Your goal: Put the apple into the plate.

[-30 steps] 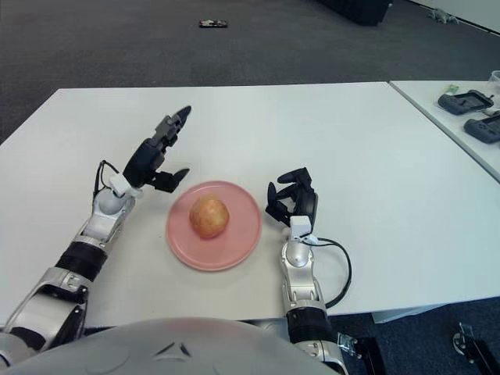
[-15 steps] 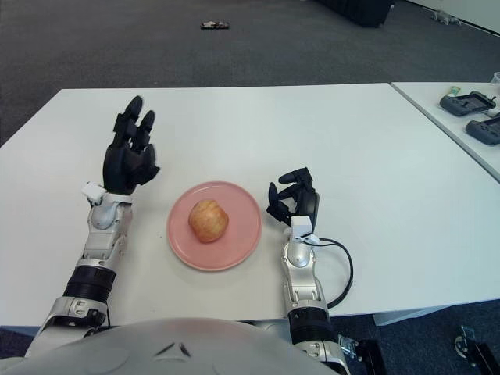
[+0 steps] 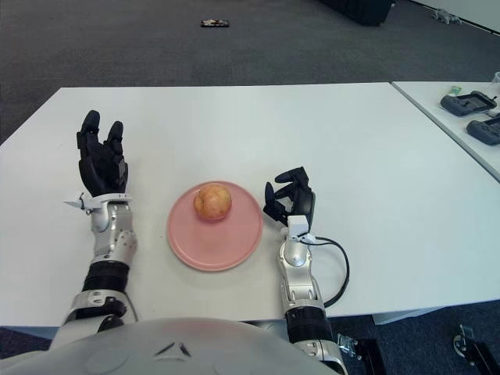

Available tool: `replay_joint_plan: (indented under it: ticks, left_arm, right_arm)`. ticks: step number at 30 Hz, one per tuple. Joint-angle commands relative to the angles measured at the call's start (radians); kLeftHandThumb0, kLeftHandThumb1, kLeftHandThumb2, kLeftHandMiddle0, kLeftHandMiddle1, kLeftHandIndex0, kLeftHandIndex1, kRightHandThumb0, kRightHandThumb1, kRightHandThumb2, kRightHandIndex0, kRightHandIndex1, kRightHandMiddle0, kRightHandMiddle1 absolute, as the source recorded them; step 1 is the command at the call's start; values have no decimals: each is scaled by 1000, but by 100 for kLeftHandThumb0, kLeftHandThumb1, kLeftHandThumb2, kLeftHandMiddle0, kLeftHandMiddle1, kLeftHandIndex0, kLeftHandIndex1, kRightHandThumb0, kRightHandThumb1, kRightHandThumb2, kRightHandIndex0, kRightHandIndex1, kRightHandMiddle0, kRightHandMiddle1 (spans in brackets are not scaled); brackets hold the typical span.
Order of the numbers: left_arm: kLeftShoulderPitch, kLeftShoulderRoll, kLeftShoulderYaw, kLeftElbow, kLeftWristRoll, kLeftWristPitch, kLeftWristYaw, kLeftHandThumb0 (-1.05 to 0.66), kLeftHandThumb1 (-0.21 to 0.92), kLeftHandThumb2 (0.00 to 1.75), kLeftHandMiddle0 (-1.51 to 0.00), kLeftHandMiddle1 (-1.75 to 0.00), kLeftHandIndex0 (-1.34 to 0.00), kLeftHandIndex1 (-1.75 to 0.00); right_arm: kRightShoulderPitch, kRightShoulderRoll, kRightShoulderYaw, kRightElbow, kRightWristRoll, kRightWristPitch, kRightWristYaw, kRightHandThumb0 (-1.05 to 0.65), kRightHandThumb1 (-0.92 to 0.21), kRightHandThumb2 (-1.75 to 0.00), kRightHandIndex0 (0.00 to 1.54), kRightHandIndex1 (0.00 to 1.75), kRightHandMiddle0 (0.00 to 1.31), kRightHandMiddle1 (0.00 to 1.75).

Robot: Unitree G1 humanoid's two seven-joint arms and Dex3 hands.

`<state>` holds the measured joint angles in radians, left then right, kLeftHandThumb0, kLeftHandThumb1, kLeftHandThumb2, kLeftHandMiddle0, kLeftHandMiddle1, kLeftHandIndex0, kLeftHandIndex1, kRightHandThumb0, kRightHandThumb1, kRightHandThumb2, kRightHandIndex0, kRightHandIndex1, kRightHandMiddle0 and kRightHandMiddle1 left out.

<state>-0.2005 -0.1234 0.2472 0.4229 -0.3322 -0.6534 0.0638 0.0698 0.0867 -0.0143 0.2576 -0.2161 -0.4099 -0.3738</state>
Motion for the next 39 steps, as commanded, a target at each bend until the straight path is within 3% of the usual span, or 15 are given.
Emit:
replay_joint_plan:
  ticks: [1, 7, 16, 39]
  left_arm:
    - [-25, -26, 32, 40, 50, -35, 72, -49, 53, 110, -37, -171, -46, -172]
    - [-31, -15, 42, 113, 75, -46, 97, -45, 44, 118, -62, -174, -51, -174]
    - [-17, 0, 36, 177, 82, -37, 66, -45, 40, 123, -84, -175, -55, -175]
    - [53, 39, -21, 233, 147, 14, -35, -47, 36, 127, -104, -175, -58, -175]
  right_arm:
    - [-7, -8, -5, 4, -3, -8, -3, -40, -58, -100, 64, 166, 41, 175]
    - [-7, -10, -5, 6, -3, -10, -6, -40, -59, -99, 64, 166, 40, 175]
    - [-11, -14, -3, 14, -1, -11, -5, -40, -59, -99, 64, 167, 40, 175]
    - [-8, -3, -2, -4, 4, 1, -6, -41, -57, -101, 68, 166, 42, 175]
